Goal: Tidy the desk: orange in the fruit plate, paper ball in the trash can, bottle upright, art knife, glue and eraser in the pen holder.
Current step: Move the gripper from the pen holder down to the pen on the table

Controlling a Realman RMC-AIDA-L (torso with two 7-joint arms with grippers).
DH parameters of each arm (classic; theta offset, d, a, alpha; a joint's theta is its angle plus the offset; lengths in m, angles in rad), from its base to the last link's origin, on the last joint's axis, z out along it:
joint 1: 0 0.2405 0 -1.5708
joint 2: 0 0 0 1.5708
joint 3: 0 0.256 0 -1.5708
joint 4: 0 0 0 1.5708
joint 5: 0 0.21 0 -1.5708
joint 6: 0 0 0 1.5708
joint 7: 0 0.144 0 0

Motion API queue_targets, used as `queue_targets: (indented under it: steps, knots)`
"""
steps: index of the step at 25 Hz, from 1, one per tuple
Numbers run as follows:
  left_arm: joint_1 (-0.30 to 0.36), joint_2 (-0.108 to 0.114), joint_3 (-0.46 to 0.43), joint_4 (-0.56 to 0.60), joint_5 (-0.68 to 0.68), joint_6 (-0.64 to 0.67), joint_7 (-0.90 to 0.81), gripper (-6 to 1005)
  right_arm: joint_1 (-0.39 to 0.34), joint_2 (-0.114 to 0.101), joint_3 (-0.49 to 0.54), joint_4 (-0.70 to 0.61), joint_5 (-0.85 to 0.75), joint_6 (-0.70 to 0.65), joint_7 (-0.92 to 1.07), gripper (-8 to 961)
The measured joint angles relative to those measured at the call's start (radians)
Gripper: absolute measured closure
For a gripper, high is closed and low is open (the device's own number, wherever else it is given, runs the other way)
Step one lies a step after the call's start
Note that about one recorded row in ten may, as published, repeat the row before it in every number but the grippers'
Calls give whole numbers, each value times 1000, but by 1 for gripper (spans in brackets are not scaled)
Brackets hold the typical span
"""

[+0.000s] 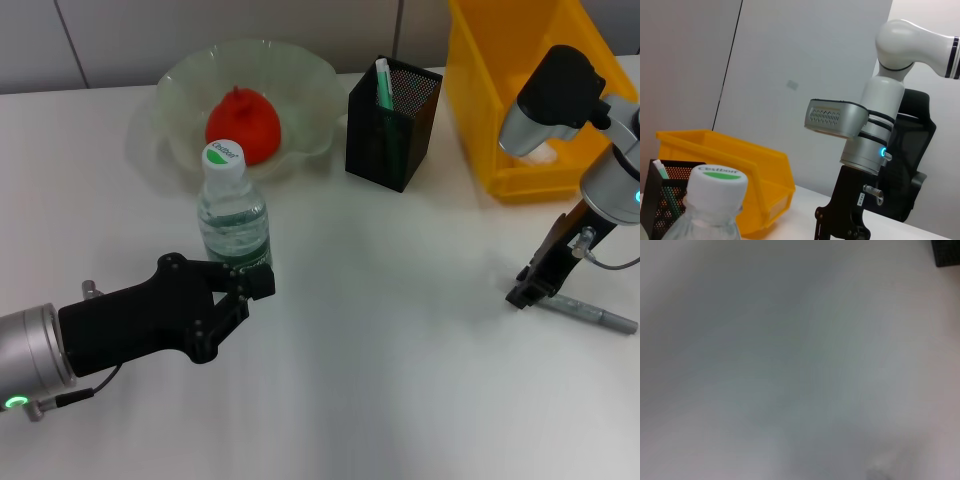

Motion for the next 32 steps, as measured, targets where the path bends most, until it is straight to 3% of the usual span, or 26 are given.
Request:
queue_targets:
  steps: [32]
  knots:
    - [10, -2, 3, 1, 0, 0, 9, 984, 9, 6, -1, 29, -14, 25, 4, 663]
